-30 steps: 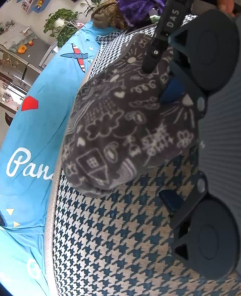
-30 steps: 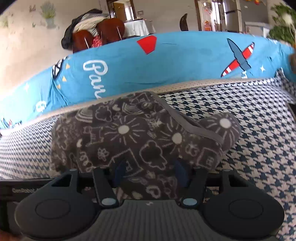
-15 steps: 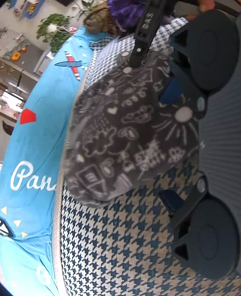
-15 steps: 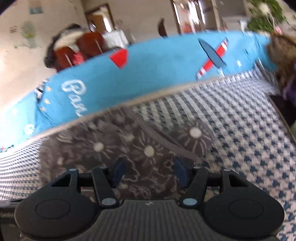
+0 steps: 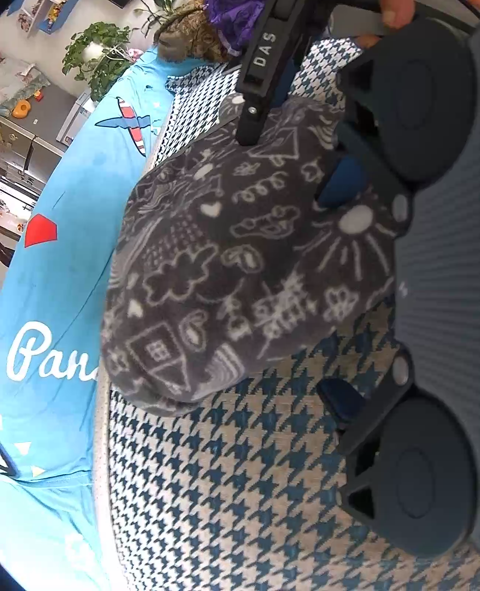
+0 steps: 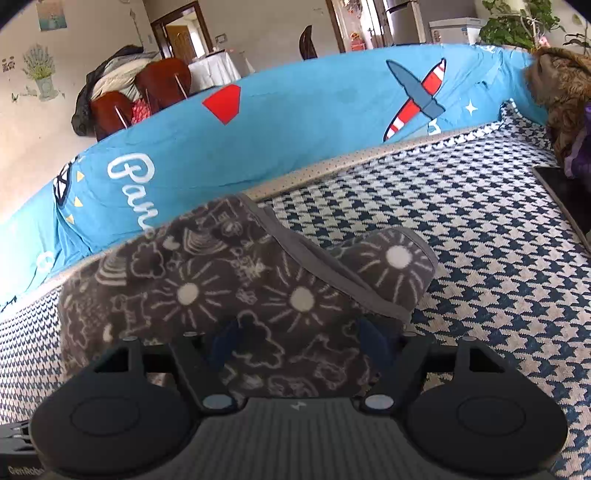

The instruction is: Fold clothes

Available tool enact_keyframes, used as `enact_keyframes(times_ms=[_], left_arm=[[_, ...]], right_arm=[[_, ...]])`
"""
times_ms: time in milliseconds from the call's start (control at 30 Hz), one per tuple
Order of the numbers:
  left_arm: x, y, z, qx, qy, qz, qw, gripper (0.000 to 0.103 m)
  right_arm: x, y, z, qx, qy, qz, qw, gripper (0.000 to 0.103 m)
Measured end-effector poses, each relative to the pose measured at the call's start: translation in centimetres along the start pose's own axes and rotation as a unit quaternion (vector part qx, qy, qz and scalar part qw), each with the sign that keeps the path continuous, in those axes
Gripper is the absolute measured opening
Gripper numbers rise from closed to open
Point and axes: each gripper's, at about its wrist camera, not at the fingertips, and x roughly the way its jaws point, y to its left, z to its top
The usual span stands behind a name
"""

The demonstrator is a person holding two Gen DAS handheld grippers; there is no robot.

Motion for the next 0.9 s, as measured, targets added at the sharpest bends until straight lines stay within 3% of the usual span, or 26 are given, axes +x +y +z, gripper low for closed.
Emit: enact_keyframes(times_ms=[367, 900], left_arm=[[-2.7, -1.1, -0.8, 0.036, -0.014, 0.029, 0.9988, 0.103], [-5.2, -0.3, -4.0, 0.017, -0.012, 0.034, 0.9992, 0.103]], right_arm=[[-2.2, 1.2, 0.6, 0.049, 0.020, 0.014, 0.998, 0.079], [-4.4, 2.1, -1.2, 0.051, 0.048, 0.022, 0.997, 0.080]])
